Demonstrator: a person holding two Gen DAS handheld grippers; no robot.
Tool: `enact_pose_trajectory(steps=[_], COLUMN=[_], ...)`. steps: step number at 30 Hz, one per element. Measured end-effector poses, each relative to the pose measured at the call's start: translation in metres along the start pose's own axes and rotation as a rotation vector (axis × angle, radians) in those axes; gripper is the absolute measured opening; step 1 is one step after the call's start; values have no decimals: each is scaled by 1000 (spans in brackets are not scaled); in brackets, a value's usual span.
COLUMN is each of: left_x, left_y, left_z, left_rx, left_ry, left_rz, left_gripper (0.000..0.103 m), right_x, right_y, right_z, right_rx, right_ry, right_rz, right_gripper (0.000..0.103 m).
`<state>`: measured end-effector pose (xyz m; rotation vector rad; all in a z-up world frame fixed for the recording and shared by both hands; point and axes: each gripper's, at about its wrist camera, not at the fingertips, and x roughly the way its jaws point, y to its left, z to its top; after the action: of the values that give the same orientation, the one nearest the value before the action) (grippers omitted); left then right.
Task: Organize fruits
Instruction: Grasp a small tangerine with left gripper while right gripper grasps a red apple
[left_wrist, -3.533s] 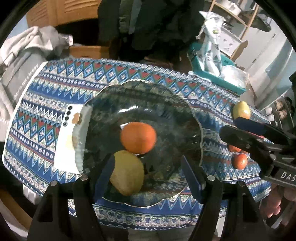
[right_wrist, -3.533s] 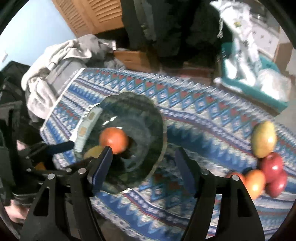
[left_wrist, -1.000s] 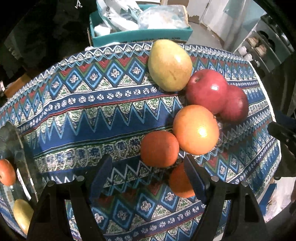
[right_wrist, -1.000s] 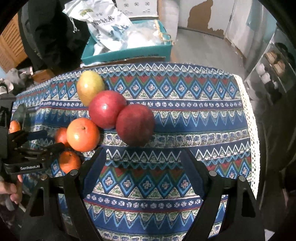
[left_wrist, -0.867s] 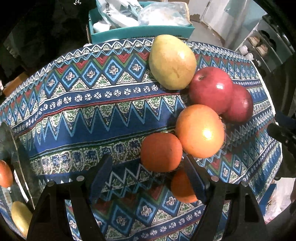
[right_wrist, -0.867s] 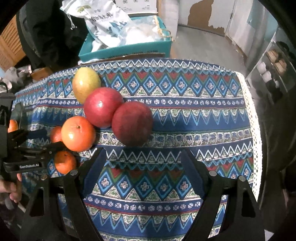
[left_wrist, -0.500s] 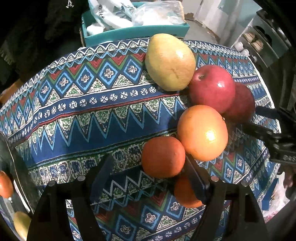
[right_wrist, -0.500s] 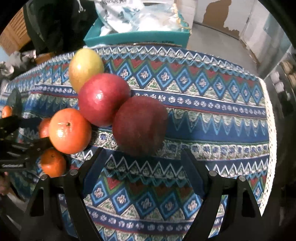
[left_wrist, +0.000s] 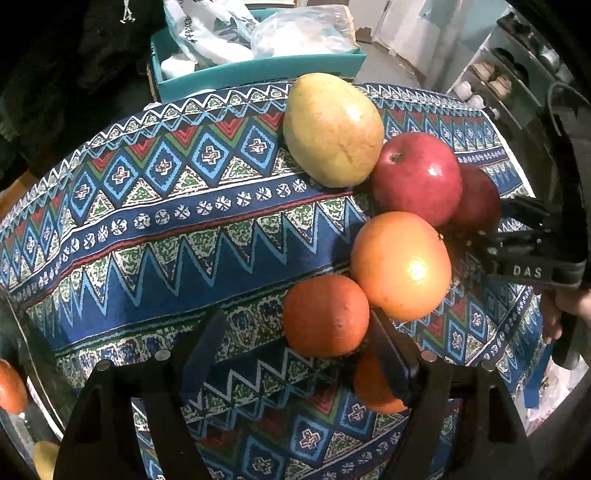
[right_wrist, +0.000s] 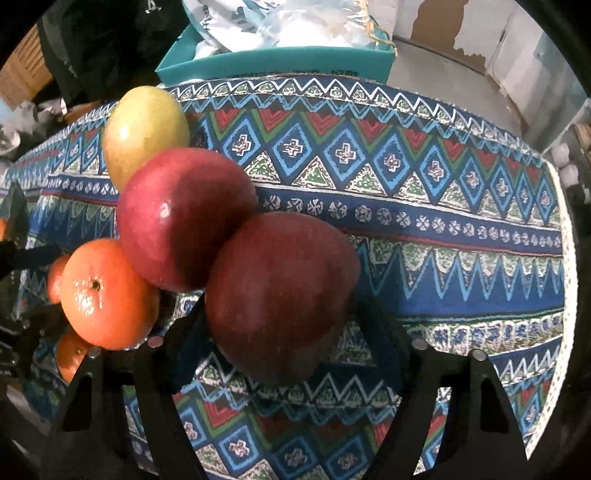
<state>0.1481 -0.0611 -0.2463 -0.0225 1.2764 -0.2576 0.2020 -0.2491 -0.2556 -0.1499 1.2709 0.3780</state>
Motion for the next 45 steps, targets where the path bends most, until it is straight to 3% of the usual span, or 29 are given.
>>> enact_pose_trajectory(steps=[8, 13, 17, 21, 23, 25, 27, 28, 36, 45], left_x=[-4, -3, 3, 8, 9, 10, 11, 12, 8, -1], left_y=[-8, -12, -15, -18, -19, -20, -22, -24, -27, -2], left_z=[-2, -2, -3, -4, -3, -2, -3, -2, -4, -7], left_rx=[28, 43, 69, 90, 93, 95, 103, 106, 90, 10], left_ry=[-5, -1, 17, 2, -1, -3, -7, -3, -6, -18], left_rz=[-78, -76, -26, 7, 15, 18, 10, -10, 19, 11], left_gripper=[46, 47, 63, 63, 63, 63, 55, 45, 45, 45], right_x=[-3, -12, -22, -34, -39, -45, -48, -46, -22, -5], right_y=[-5, -9, -9, -11, -12, -15, -18, -20, -11, 2], right_z=[-3, -14, -22, -25, -25, -22, -19, -18, -10, -8], right_rx=[37, 62, 68, 68, 65, 68, 82, 79, 59, 8], right_ry=[-5, -4, -18, -37, -54, -67, -67, -53, -19, -8], right_rz=[0, 6, 13, 19, 20, 6, 28, 34, 88, 56], right_gripper=[72, 72, 72, 71, 69, 59, 59, 60, 64, 62])
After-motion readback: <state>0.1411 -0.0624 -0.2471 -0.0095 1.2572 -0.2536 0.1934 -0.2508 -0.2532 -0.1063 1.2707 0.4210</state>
